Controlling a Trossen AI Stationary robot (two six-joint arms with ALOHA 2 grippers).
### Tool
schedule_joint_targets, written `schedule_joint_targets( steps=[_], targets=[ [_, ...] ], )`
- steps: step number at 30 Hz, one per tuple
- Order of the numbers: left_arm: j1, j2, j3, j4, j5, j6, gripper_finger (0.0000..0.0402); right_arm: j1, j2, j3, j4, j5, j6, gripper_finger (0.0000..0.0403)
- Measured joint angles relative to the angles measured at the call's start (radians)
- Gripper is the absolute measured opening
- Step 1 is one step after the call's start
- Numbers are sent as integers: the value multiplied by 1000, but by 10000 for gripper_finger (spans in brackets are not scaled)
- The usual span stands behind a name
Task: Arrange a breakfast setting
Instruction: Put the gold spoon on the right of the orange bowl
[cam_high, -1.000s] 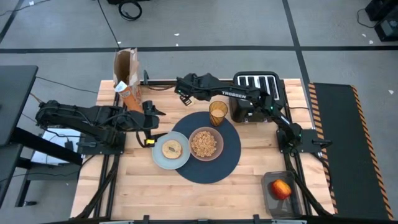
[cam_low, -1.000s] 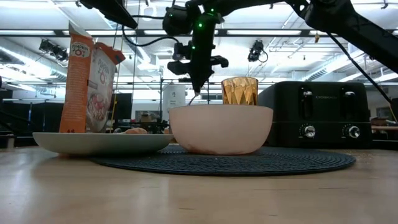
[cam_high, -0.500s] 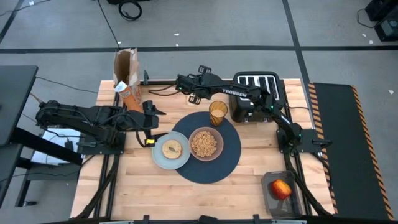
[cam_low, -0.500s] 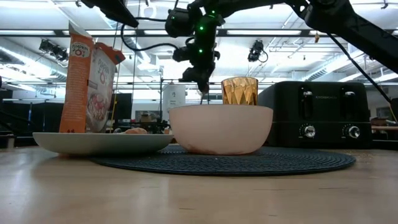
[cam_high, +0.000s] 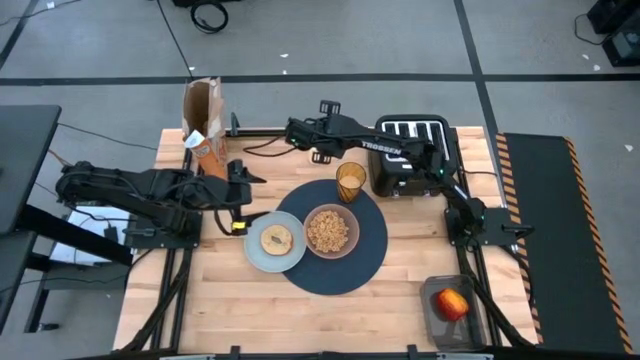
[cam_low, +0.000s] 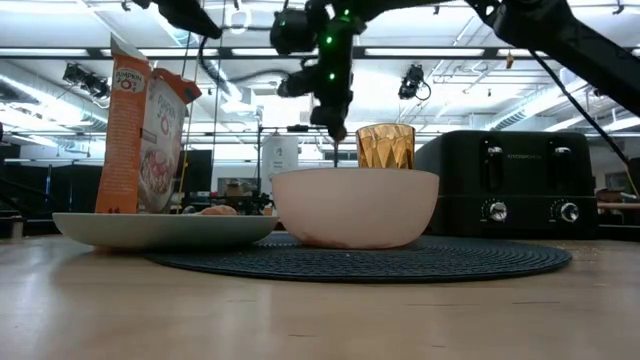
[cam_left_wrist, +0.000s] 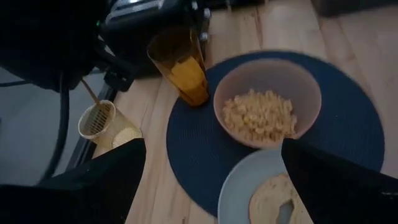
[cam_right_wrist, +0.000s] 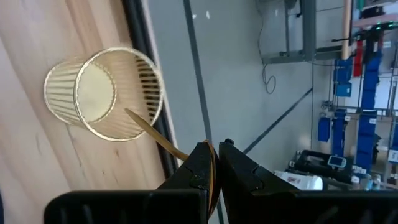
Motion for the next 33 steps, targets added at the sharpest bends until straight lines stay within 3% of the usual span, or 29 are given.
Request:
schedule_joint_targets(
  steps=[7, 11, 20, 28, 33],
  targets=[
    [-13, -50, -4, 26, 0, -47, 382, 34, -97, 0, -7, 2, 0, 25],
    [-51, -88, -75, 87, 2, -64, 382, 75, -185, 0, -25, -22, 14, 25],
    [-104, -154, -310, 506, 2, -49, 382, 229, -356, -1, -60, -173, 41, 23],
    [-82, -44, -432, 866, 7, -109, 382, 436, -404, -76, 2, -276, -24, 23],
    [-83, 91, -440, 1058, 89, -140, 372, 524, -383, -140, 103, -271, -86, 23]
  ],
)
